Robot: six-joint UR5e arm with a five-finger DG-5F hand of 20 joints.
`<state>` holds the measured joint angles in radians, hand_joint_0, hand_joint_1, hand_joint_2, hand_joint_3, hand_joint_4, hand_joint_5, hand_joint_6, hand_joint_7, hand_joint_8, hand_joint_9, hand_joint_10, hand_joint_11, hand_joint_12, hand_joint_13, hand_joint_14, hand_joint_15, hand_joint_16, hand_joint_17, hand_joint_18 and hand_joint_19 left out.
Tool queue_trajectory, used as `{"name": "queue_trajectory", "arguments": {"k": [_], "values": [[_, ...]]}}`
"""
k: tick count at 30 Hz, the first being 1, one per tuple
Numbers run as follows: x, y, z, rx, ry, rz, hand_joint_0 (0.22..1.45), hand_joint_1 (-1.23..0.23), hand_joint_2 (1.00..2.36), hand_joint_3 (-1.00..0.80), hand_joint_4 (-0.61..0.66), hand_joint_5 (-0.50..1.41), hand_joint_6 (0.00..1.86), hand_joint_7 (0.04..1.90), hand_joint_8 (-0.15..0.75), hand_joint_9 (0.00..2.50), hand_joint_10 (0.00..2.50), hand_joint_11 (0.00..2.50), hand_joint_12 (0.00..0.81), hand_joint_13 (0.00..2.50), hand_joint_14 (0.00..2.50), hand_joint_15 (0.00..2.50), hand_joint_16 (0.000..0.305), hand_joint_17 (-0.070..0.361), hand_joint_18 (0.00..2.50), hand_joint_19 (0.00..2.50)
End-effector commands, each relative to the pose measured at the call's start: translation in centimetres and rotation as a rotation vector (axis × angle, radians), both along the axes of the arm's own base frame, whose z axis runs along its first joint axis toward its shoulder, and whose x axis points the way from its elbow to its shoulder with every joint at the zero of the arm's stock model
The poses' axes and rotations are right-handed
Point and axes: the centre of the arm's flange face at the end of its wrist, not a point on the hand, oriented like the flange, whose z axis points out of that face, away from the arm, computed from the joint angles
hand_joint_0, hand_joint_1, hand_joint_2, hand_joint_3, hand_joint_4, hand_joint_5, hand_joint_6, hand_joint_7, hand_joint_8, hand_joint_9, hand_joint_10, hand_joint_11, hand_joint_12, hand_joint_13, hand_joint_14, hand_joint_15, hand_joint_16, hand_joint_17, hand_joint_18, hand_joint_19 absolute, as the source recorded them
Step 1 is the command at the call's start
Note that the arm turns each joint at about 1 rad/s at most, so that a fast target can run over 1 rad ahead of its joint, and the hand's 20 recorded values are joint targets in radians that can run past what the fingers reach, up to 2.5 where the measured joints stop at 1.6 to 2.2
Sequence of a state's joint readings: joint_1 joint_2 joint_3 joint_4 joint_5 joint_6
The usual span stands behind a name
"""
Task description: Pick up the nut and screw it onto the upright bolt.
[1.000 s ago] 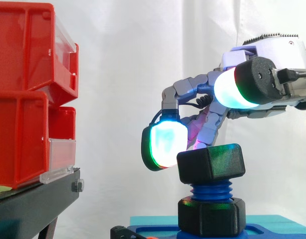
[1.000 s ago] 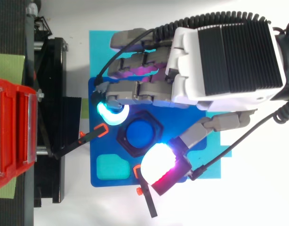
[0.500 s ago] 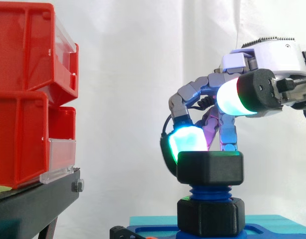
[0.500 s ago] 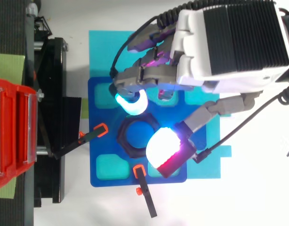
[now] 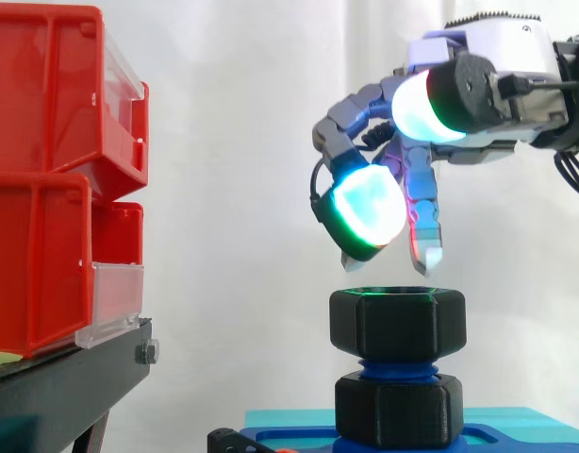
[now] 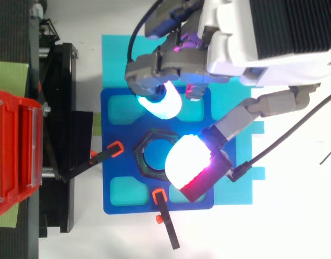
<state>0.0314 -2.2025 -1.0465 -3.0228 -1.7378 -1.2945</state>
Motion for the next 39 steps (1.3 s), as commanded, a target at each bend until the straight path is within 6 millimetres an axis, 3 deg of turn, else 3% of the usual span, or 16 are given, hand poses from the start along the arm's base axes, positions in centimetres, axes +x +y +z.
{"name": "queue_trajectory", "arguments": {"k": [1,6,11,19,29,32,34,39], "values": [[0.2,0.2,0.8,-0.001,-0.015,0.003,0.52,-0.26,1.00,-0.50,0.26,0.03,0.50,1.24,0.360,1.44,0.00,0.00,0.183,0.96,0.00,0.00,0.017,0.039,0.69,0.09],[0.4,1.1,0.5,-0.004,-0.016,0.010,0.52,-0.25,1.00,-0.50,0.33,-0.04,0.50,0.92,0.388,1.28,0.00,0.00,0.204,0.92,0.00,0.00,0.020,0.046,0.67,0.10],[0.4,2.7,-1.4,0.000,-0.019,0.018,0.51,-0.25,1.00,-0.50,0.31,-0.08,0.50,0.75,0.368,1.14,0.00,0.00,0.217,0.84,0.00,0.00,0.023,0.053,0.64,0.11],[0.4,4.4,-2.6,0.032,-0.004,-0.003,0.50,-0.23,1.00,-0.50,0.29,-0.09,0.50,0.74,0.256,0.68,0.00,0.00,0.271,0.57,0.00,0.00,0.030,0.068,0.40,0.05],[0.2,4.3,-2.8,0.027,0.014,-0.005,0.47,-0.21,1.00,-0.50,0.23,-0.09,0.50,0.71,0.168,0.18,0.00,0.00,0.308,0.18,0.00,0.00,0.036,0.080,0.00,0.00],[0.0,4.4,-3.1,0.025,0.034,-0.004,0.46,-0.19,1.00,-0.50,0.22,-0.12,0.50,0.68,0.165,0.12,0.00,0.00,0.318,0.10,0.00,0.00,0.038,0.086,0.00,0.00],[-0.4,4.5,-4.4,0.024,0.060,-0.006,0.45,-0.19,1.00,-0.50,0.22,-0.12,0.50,0.68,0.166,0.11,0.00,0.00,0.321,0.08,0.00,0.00,0.039,0.088,0.00,0.00],[-0.4,4.7,-4.7,0.025,0.057,-0.012,0.45,-0.19,1.00,-0.50,0.24,-0.11,0.50,0.75,0.177,0.13,0.00,0.00,0.325,0.10,0.00,0.00,0.039,0.088,0.00,0.00]]}}
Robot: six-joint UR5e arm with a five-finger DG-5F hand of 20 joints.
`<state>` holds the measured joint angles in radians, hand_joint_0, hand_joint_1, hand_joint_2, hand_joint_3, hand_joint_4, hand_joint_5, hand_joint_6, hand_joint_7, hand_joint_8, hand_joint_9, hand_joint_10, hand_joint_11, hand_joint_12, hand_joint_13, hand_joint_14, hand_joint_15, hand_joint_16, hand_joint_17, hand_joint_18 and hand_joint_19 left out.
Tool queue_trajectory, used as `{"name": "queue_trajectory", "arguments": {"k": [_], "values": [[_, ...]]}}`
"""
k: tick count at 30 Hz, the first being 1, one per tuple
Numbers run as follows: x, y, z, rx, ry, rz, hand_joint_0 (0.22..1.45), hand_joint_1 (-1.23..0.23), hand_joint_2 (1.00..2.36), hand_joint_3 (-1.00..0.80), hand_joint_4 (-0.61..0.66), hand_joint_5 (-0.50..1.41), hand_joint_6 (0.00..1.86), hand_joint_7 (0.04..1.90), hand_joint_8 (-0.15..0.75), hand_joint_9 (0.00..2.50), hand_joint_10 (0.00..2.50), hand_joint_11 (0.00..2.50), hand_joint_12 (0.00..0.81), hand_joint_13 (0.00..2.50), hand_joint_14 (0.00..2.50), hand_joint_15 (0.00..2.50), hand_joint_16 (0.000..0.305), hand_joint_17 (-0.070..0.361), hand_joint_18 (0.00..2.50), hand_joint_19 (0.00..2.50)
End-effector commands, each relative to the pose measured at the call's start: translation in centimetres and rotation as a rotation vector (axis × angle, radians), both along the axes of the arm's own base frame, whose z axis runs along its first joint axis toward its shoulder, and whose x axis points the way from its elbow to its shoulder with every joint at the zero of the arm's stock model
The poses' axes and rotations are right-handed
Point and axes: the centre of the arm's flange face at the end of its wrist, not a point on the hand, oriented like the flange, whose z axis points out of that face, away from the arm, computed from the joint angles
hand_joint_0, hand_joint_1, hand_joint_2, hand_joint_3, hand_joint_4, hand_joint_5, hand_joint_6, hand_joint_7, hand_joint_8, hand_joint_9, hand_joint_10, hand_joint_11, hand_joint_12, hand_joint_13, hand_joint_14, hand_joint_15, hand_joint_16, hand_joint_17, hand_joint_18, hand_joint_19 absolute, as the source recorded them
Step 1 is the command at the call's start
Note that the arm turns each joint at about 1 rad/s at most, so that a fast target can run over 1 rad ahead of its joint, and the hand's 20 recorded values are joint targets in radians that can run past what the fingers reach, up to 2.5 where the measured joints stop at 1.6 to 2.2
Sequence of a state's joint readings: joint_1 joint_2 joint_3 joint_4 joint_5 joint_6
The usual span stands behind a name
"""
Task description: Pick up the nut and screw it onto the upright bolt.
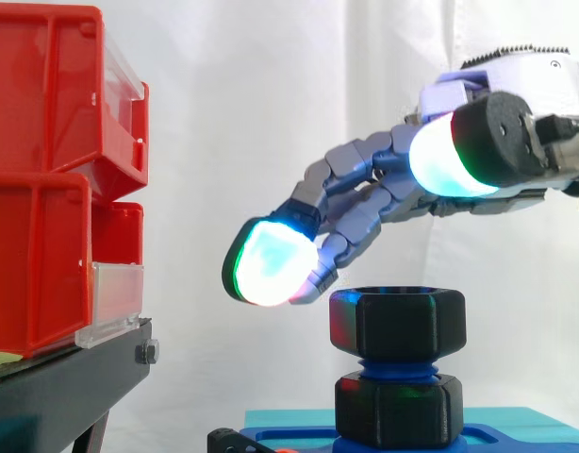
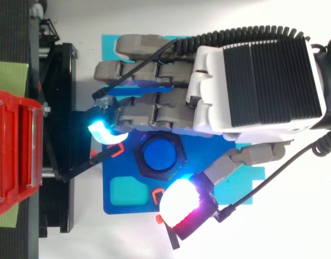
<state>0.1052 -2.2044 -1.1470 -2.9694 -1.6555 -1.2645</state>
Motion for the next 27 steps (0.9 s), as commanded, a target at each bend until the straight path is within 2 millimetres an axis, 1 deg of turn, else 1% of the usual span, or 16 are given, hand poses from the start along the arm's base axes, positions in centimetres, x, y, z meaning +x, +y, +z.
{"name": "queue_trajectory", "arguments": {"k": [1,7,17,27], "values": [[-0.08,0.22,-0.11,0.000,0.002,-0.001,0.45,-0.19,1.00,-0.50,0.25,-0.11,0.50,0.78,0.181,0.15,0.00,0.00,0.325,0.11,0.00,0.00,0.039,0.088,0.00,0.00],[-0.17,0.42,-0.34,0.006,0.018,0.000,0.46,-0.19,1.00,-0.50,0.27,-0.09,0.50,0.85,0.193,0.22,0.00,0.00,0.315,0.17,0.00,0.00,0.038,0.085,0.00,0.00],[-0.14,0.87,-0.34,0.009,0.018,0.006,0.48,-0.19,1.00,-0.50,0.30,-0.06,0.50,1.03,0.212,0.34,0.00,0.00,0.308,0.25,0.00,0.00,0.035,0.080,0.00,0.00],[-0.19,0.90,-0.43,0.018,0.023,0.009,0.49,-0.20,1.00,-0.50,0.28,-0.03,0.50,1.18,0.231,0.44,0.00,0.00,0.291,0.35,0.00,0.00,0.032,0.071,0.09,0.00]]}}
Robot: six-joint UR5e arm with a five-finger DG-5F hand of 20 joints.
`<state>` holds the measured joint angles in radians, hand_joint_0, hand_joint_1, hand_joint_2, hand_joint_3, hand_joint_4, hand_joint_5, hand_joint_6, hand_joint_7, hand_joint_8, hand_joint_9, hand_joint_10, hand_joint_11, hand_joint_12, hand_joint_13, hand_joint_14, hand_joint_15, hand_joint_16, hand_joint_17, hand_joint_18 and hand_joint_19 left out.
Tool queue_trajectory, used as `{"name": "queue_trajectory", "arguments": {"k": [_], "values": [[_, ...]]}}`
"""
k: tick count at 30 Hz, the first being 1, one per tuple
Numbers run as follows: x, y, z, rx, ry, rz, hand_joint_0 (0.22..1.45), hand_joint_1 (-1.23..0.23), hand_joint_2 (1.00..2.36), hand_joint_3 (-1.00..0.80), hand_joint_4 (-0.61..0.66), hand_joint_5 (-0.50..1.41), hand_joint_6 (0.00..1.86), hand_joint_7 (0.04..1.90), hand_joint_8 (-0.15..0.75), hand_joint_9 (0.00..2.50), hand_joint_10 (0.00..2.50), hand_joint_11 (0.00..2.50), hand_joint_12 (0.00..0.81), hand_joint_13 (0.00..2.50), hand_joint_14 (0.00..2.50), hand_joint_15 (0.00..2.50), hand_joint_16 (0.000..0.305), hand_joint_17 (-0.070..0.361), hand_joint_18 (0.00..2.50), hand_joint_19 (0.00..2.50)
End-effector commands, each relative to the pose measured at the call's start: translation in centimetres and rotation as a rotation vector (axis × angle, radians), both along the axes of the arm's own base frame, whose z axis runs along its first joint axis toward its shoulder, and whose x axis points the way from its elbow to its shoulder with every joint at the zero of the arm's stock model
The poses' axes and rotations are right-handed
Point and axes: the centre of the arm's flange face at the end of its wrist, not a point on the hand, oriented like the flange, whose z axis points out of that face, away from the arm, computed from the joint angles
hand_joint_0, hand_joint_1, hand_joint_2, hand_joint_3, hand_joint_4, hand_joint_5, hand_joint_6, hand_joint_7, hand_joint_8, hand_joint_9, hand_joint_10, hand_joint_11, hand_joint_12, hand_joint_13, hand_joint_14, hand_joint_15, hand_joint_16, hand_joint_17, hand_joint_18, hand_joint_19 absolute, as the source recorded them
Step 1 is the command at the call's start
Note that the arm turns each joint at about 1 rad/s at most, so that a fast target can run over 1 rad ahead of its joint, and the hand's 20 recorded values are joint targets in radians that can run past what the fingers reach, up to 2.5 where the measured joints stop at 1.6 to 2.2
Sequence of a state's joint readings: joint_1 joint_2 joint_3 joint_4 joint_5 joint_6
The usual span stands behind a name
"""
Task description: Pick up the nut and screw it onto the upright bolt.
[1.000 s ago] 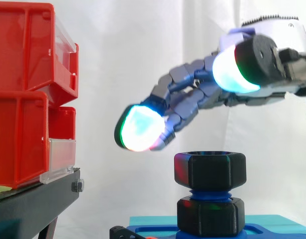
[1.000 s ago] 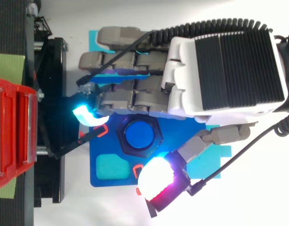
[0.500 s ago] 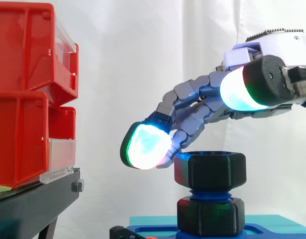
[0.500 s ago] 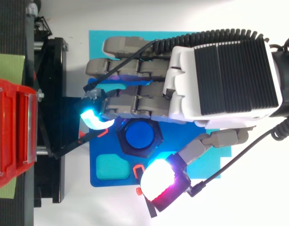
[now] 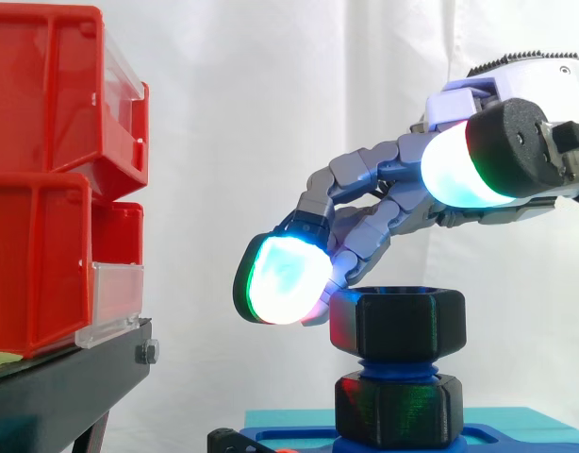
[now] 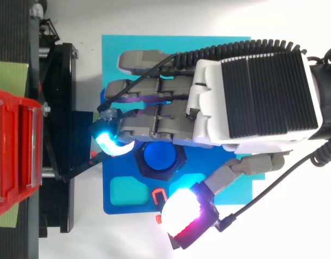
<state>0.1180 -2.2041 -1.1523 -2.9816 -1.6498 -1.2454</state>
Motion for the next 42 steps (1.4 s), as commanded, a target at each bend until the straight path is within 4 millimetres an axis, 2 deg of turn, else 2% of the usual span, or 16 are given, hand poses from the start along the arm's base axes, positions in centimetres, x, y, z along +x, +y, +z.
{"name": "queue_trajectory", "arguments": {"k": [1,12,18,28,31,35,39,40,42], "values": [[0.0,0.0,0.0,0.000,0.000,0.002,0.49,-0.20,1.00,-0.50,0.29,-0.03,0.50,1.19,0.232,0.45,0.00,0.00,0.288,0.36,0.00,0.00,0.031,0.070,0.10,0.00],[-0.1,-0.5,0.0,-0.001,0.005,-0.004,0.51,-0.22,1.00,-0.50,0.25,0.00,0.50,1.30,0.241,0.62,0.00,0.00,0.264,0.44,0.00,0.00,0.028,0.062,0.18,0.00],[-0.1,-1.0,-0.1,0.000,0.006,-0.007,0.51,-0.24,1.00,-0.50,0.20,0.02,0.51,1.44,0.251,0.70,0.00,0.00,0.258,0.48,0.00,0.00,0.026,0.058,0.22,0.00],[-0.5,-2.6,0.0,0.000,0.014,0.013,0.52,-0.25,1.00,-0.50,0.16,0.01,0.63,1.25,0.257,0.82,0.00,0.00,0.247,0.56,0.00,0.00,0.024,0.054,0.28,0.00],[-0.6,-3.4,0.2,0.001,0.011,0.012,0.53,-0.26,1.00,-0.50,0.13,0.02,0.67,1.14,0.261,0.92,0.00,0.00,0.232,0.64,0.00,0.00,0.022,0.049,0.34,0.00],[-0.7,-4.1,0.4,-0.006,0.011,0.007,0.53,-0.27,1.00,-0.50,0.09,0.04,0.69,1.10,0.254,1.07,0.00,0.00,0.196,0.76,0.00,0.00,0.018,0.041,0.46,0.00],[-0.5,-4.8,1.5,-0.012,0.000,0.011,0.53,-0.28,1.00,-0.50,0.07,0.05,0.68,1.10,0.234,1.17,0.00,0.00,0.177,0.83,0.00,0.00,0.015,0.033,0.56,0.00],[-0.4,-5.1,2.8,-0.022,-0.003,0.018,0.53,-0.28,1.00,-0.50,0.07,0.05,0.68,1.10,0.230,1.18,0.00,0.00,0.172,0.84,0.00,0.00,0.014,0.032,0.56,0.01],[-0.3,-5.2,3.8,-0.032,-0.001,0.023,0.54,-0.28,1.00,-0.50,0.08,0.05,0.68,1.10,0.230,1.20,0.00,0.00,0.171,0.85,0.00,0.00,0.014,0.032,0.58,0.02]]}}
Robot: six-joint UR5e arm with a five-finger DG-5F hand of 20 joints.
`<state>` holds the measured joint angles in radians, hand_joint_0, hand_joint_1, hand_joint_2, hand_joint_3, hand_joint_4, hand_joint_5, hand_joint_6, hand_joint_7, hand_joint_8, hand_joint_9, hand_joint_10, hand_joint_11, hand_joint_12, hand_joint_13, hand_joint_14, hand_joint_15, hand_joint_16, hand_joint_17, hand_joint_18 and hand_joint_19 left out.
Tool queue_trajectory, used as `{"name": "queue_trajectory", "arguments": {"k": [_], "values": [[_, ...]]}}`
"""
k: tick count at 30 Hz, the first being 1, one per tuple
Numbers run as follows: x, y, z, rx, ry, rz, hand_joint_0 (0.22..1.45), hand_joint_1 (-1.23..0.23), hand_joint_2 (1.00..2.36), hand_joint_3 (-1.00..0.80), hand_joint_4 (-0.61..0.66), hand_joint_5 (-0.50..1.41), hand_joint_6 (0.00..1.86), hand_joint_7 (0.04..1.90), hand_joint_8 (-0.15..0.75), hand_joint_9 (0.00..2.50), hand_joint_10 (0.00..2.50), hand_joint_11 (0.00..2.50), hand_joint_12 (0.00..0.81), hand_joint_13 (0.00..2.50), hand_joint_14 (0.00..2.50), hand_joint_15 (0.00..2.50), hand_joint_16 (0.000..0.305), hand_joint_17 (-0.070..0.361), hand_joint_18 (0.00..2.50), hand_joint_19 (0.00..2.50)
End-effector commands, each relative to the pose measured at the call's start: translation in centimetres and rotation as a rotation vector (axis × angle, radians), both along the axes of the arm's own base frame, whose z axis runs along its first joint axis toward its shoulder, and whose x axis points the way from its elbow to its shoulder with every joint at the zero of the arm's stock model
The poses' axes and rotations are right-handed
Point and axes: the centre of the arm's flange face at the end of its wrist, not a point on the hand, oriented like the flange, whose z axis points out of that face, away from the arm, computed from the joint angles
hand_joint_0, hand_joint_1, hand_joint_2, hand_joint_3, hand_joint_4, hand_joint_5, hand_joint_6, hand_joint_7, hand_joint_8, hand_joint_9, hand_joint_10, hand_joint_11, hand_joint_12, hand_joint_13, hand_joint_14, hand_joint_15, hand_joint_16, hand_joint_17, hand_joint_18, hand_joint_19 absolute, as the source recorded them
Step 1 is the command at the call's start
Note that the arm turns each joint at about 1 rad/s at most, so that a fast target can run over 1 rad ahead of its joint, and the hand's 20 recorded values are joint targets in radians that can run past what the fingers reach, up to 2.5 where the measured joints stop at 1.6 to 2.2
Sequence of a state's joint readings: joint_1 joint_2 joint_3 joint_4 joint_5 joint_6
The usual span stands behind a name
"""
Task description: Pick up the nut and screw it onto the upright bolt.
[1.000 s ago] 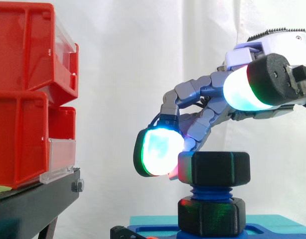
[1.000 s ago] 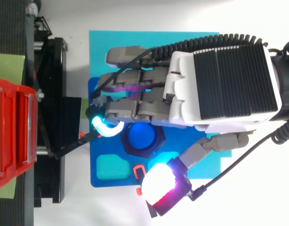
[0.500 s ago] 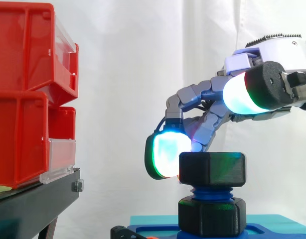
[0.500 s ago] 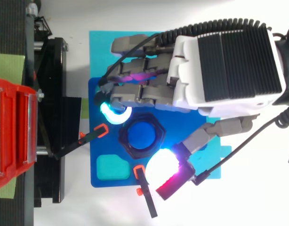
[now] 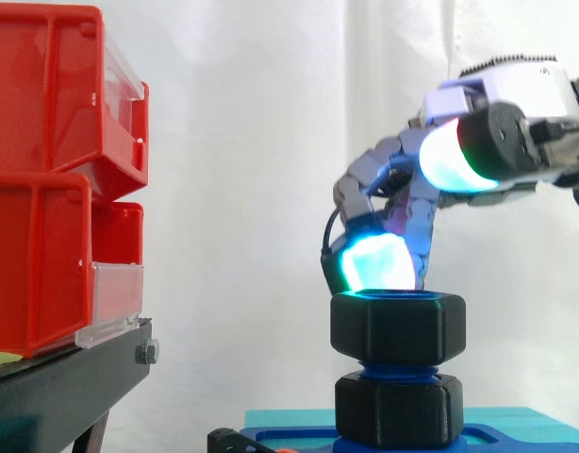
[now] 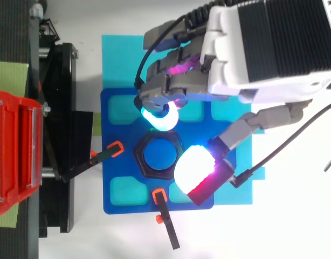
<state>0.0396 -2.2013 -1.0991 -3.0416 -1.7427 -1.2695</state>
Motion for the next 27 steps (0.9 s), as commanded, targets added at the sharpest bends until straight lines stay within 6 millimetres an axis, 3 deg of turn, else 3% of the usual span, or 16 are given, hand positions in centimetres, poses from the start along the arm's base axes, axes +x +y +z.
{"name": "queue_trajectory", "arguments": {"k": [1,3,8,12,20,27], "values": [[0.1,-0.4,2.1,-0.021,0.001,0.008,0.53,-0.27,1.00,-0.50,0.09,0.05,0.66,1.14,0.230,1.20,0.00,0.00,0.175,0.85,0.00,0.00,0.015,0.033,0.58,0.01],[0.2,-0.4,2.5,-0.025,0.000,0.008,0.53,-0.25,1.00,-0.50,0.17,0.04,0.50,1.42,0.268,1.13,0.00,0.00,0.197,0.80,0.00,0.00,0.017,0.039,0.51,0.00],[0.2,-0.4,2.8,-0.030,-0.004,0.010,0.52,-0.19,1.00,-0.50,0.26,-0.09,0.50,1.03,0.286,0.93,0.00,0.00,0.259,0.71,0.00,0.00,0.026,0.059,0.46,0.02],[0.5,0.4,2.5,-0.028,-0.018,0.020,0.51,-0.18,1.00,-0.50,0.25,-0.12,0.50,0.84,0.267,0.85,0.00,0.00,0.273,0.66,0.00,0.00,0.030,0.067,0.43,0.05],[1.0,2.4,0.0,-0.005,-0.087,0.040,0.49,-0.14,1.00,-0.50,0.19,-0.19,0.50,0.63,0.247,0.53,0.00,0.00,0.317,0.40,0.00,0.00,0.035,0.079,0.22,0.00],[1.0,4.3,-1.3,0.026,-0.081,0.052,0.48,-0.12,1.00,-0.50,0.17,-0.20,0.50,0.61,0.233,0.37,0.00,0.00,0.338,0.27,0.00,0.00,0.038,0.087,0.00,0.00]]}}
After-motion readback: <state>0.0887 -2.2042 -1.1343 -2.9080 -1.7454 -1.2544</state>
